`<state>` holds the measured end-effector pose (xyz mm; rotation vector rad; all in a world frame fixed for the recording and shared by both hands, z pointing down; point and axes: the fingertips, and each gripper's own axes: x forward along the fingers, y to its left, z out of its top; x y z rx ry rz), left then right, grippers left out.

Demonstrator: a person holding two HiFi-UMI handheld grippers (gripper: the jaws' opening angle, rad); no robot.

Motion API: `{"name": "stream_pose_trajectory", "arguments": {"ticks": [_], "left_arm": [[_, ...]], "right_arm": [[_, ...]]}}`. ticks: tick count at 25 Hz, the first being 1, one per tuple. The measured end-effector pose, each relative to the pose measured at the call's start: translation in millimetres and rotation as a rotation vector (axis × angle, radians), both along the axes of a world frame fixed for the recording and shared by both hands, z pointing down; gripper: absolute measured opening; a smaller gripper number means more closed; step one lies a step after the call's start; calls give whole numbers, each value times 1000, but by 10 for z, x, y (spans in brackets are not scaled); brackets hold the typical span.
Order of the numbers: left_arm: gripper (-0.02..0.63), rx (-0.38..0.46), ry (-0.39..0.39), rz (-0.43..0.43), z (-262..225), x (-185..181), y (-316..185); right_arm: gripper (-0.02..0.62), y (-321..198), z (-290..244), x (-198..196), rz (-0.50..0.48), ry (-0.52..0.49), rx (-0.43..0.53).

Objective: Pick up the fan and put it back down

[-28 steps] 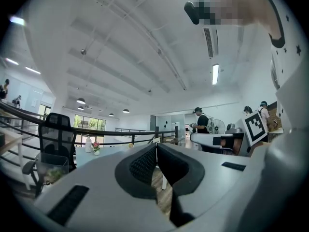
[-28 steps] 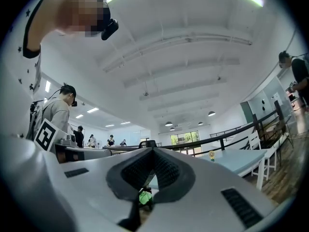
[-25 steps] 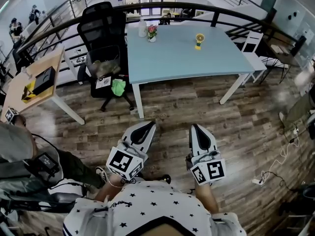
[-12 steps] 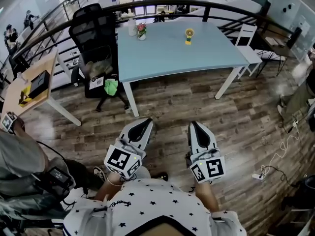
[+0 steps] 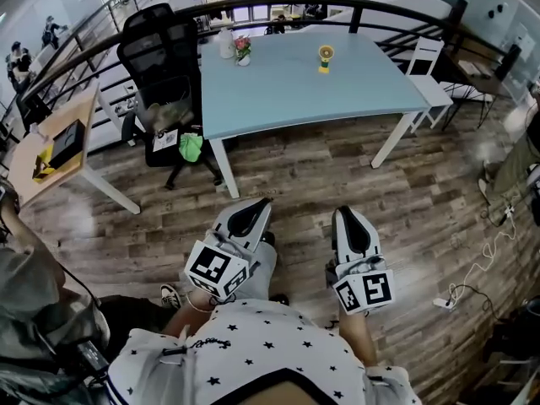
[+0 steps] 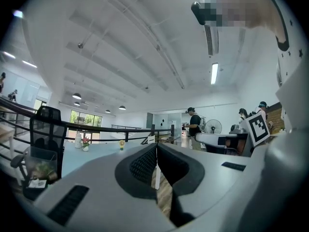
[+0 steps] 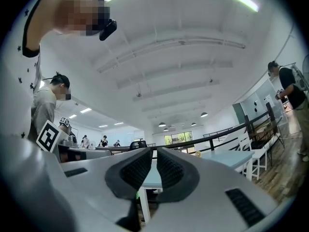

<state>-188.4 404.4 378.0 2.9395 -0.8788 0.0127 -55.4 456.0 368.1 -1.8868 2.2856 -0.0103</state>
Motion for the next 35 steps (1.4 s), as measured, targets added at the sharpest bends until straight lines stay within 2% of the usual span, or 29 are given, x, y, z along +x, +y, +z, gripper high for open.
{"name": "stream_pose_trajectory", "arguments": {"ticks": [7, 12, 20, 27, 35], "left_arm": [[29, 18, 9, 93, 47, 383, -352], [29, 27, 38, 118, 24, 596, -697], [29, -18, 44, 78, 239, 646, -1398], [29, -8, 38, 62, 238, 778, -2047], [29, -40, 52, 86, 277, 941, -2755]], "right_arm": [[23, -241, -2, 261, 64, 30, -11], [26, -561, 6, 419, 82, 44, -22], [37, -1244, 163, 546, 76, 39, -60], [40, -1903, 118, 688, 67, 57, -78], [41, -2567, 79, 856, 91, 70, -99]]}}
